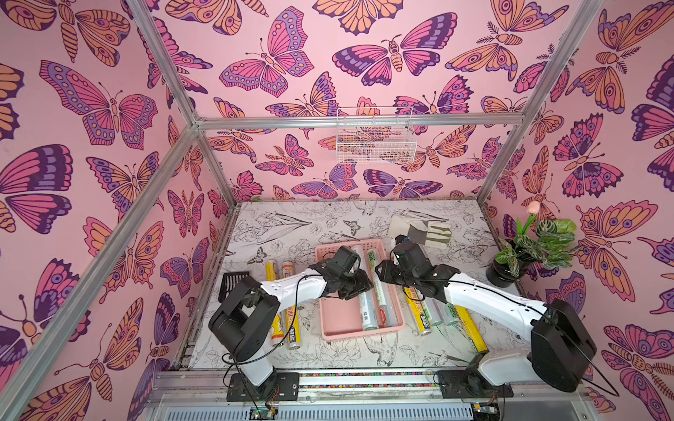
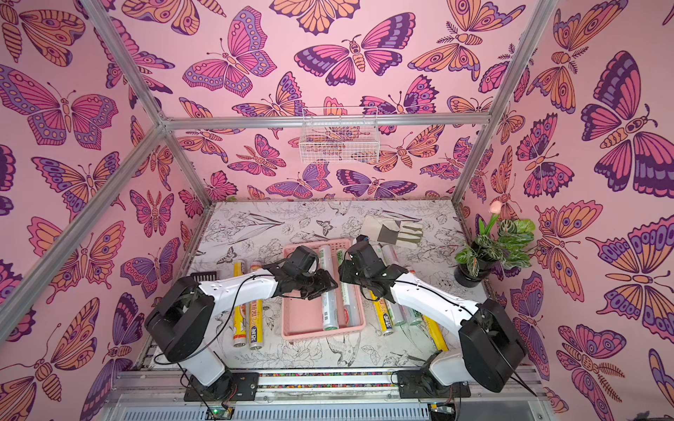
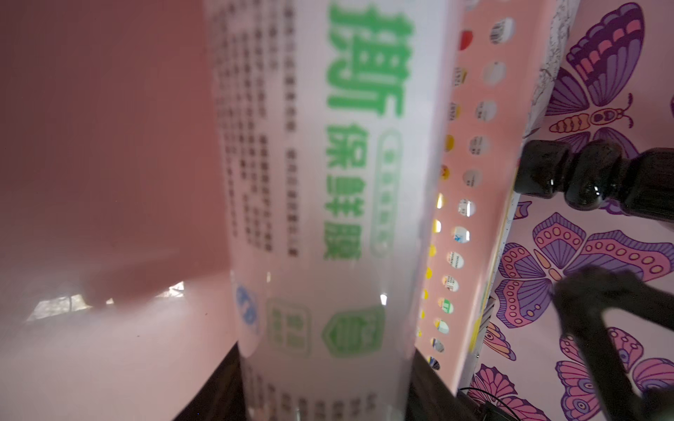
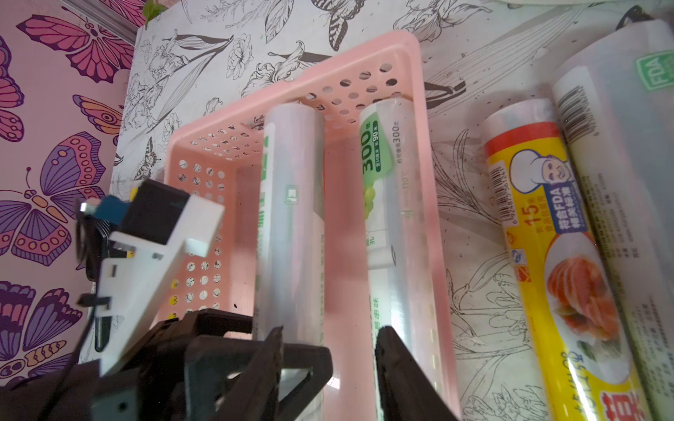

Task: Put the plastic wrap into the basket
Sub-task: Place the plastic wrap in the basket.

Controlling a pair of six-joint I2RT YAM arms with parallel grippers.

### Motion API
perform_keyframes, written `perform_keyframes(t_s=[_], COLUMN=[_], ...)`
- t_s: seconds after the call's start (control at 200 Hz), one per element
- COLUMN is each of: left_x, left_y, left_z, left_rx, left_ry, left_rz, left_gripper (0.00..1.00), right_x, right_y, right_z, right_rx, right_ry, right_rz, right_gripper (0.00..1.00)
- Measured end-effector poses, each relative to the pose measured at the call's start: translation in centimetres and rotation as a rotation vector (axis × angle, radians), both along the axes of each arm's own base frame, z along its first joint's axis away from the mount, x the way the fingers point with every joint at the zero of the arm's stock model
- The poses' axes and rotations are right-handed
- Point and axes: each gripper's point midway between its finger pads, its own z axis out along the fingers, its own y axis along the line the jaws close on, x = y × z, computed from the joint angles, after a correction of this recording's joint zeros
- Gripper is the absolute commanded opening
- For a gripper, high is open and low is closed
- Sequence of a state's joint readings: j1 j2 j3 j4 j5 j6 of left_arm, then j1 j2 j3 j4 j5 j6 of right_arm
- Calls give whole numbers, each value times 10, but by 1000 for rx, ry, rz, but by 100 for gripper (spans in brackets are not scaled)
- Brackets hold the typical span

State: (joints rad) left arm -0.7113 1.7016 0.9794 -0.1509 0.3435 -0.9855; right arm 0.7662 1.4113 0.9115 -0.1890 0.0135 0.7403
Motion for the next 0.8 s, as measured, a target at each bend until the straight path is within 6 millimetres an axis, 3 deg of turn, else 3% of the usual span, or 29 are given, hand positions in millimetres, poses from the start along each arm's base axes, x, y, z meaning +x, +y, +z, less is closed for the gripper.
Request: perform_keyframes(t_s=[0.165, 0.741, 0.801], left_x=[1, 9, 9], left_y=[-1, -11, -12], left_z=[-15, -22, -22], left_rx=[23, 18, 14], left_ry=[27, 26, 24], left_rz=[-2, -14, -16], left_gripper=[41, 61, 67], right_x=[-1, 2, 2], right_y=[-1, -13, -14], right_z=[-1, 4, 4], right_rx=[-5, -33, -37], right_ry=[4, -17, -17], right_rz=[-1, -35, -40], right_gripper=[46, 45, 46])
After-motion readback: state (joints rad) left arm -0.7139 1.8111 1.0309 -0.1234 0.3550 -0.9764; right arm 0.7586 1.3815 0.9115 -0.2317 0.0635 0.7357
